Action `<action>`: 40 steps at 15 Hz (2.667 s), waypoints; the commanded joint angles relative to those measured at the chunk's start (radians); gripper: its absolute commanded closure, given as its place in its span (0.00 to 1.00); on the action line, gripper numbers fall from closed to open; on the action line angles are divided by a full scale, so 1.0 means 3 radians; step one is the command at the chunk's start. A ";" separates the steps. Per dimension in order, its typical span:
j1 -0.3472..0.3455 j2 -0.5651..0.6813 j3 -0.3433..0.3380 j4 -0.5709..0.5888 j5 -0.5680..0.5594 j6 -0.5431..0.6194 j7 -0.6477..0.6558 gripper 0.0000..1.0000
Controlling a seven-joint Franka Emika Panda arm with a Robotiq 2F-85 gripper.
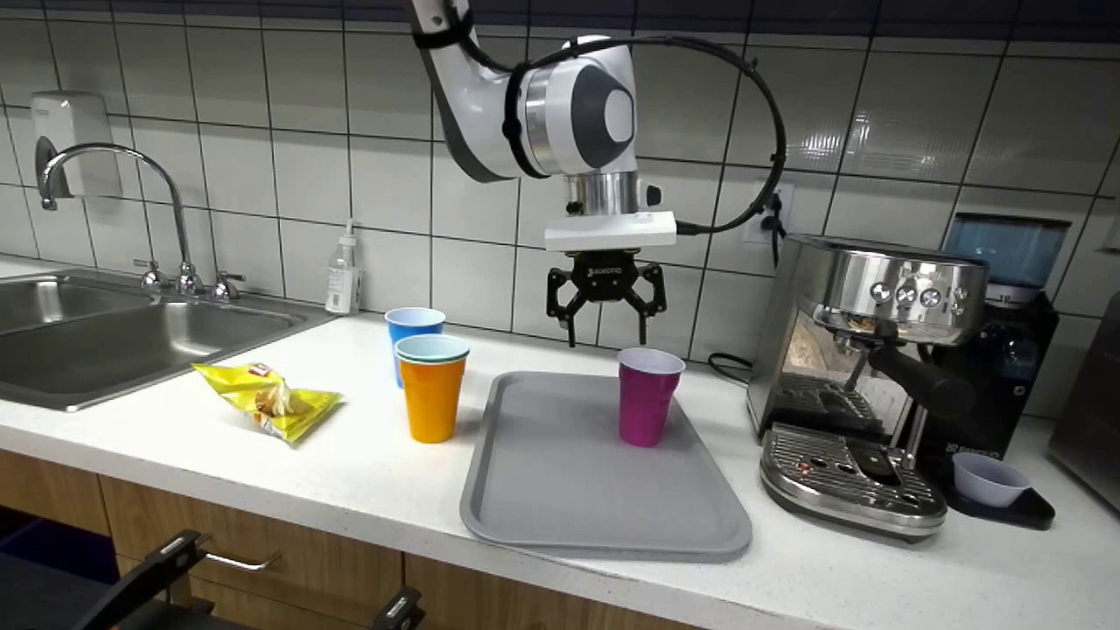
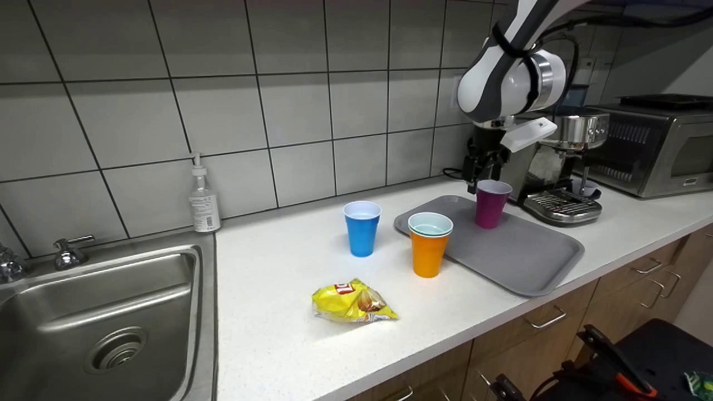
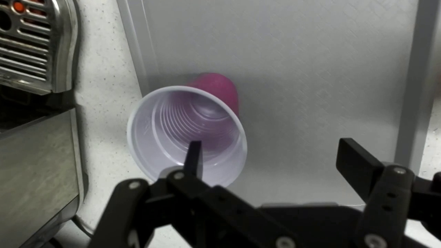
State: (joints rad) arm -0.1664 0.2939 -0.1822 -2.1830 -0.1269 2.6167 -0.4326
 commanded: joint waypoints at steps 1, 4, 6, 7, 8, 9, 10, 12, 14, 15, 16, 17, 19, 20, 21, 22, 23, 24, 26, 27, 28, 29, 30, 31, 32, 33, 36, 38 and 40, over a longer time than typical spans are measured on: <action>-0.0087 0.0200 0.0061 0.0241 -0.0044 -0.0041 0.0076 0.00; -0.0114 0.0303 0.0082 0.0327 -0.0023 -0.0050 0.0058 0.00; -0.0119 0.0358 0.0087 0.0366 -0.0027 -0.0055 0.0063 0.00; -0.0120 0.0386 0.0086 0.0376 -0.0034 -0.0054 0.0068 0.00; -0.0122 0.0411 0.0085 0.0387 -0.0037 -0.0056 0.0074 0.00; -0.0119 0.0436 0.0080 0.0396 -0.0050 -0.0049 0.0082 0.00; -0.0125 0.0457 0.0083 0.0404 -0.0048 -0.0049 0.0076 0.00; -0.0131 0.0487 0.0087 0.0422 -0.0048 -0.0052 0.0072 0.00; -0.0138 0.0504 0.0094 0.0431 -0.0044 -0.0053 0.0072 0.00; -0.0158 0.0503 0.0114 0.0434 -0.0018 -0.0065 0.0042 0.00; -0.0177 0.0501 0.0134 0.0437 0.0007 -0.0082 0.0015 0.00; -0.0204 0.0494 0.0162 0.0440 0.0044 -0.0111 -0.0014 0.00; -0.0238 0.0490 0.0196 0.0439 0.0073 -0.0116 -0.0030 0.00; -0.0251 0.0488 0.0208 0.0436 0.0081 -0.0116 -0.0033 0.00; -0.0260 0.0489 0.0213 0.0433 0.0080 -0.0111 -0.0028 0.00; -0.0267 0.0491 0.0216 0.0432 0.0077 -0.0108 -0.0021 0.00; -0.0275 0.0493 0.0218 0.0432 0.0072 -0.0106 -0.0017 0.00; -0.0274 0.0493 0.0212 0.0428 0.0061 -0.0099 -0.0007 0.25; -0.0280 0.0491 0.0213 0.0427 0.0062 -0.0093 -0.0008 0.34; -0.0280 0.0490 0.0215 0.0426 0.0063 -0.0092 -0.0006 0.44; -0.0281 0.0489 0.0217 0.0424 0.0065 -0.0089 -0.0008 0.51; -0.0279 0.0490 0.0216 0.0423 0.0063 -0.0088 -0.0004 0.60; -0.0277 0.0491 0.0216 0.0422 0.0061 -0.0088 -0.0003 0.66; -0.0276 0.0489 0.0217 0.0420 0.0058 -0.0089 -0.0007 0.75; -0.0276 0.0487 0.0217 0.0418 0.0057 -0.0082 -0.0007 0.82; -0.0277 0.0485 0.0217 0.0418 0.0058 -0.0080 -0.0007 0.90; -0.0277 0.0487 0.0212 0.0417 0.0051 -0.0078 -0.0005 1.00; -0.0278 0.0487 0.0209 0.0415 0.0048 -0.0075 -0.0007 1.00; -0.0277 0.0475 0.0203 0.0413 0.0042 -0.0085 -0.0002 0.99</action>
State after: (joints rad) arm -0.2260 0.4363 -0.1403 -2.0782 -0.1138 2.6140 -0.4325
